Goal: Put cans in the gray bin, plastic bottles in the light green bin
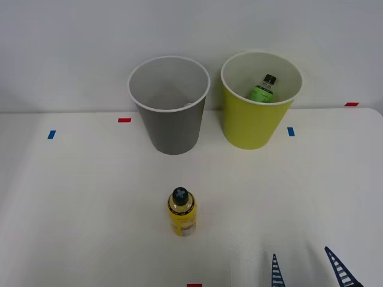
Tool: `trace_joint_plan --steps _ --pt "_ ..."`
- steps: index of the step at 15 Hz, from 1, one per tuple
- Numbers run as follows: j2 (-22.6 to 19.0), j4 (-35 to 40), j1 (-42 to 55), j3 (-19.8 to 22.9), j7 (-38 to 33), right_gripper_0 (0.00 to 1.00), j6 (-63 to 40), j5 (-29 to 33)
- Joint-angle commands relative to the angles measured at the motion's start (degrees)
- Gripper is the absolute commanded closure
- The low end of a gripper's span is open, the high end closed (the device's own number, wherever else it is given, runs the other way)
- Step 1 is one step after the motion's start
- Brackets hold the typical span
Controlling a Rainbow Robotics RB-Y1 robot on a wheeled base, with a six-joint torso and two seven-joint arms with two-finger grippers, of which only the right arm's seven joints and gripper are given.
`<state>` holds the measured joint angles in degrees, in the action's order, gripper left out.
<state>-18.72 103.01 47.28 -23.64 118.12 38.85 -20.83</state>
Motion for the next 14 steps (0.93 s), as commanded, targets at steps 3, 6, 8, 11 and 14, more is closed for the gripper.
trace_joint_plan --steps 3,6,8,11,14 --pt "0.0 0.0 0.0 0.0 0.0 0.0 0.0 0.0" --pt "0.0 0.0 0.0 0.0 0.0 0.0 0.0 0.0" --pt "0.0 0.0 0.0 0.0 0.0 0.0 0.0 0.0" --pt "0.0 0.0 0.0 0.0 0.0 0.0 0.0 0.0" --pt "0.0 0.0 0.0 0.0 0.0 0.0 0.0 0.0"
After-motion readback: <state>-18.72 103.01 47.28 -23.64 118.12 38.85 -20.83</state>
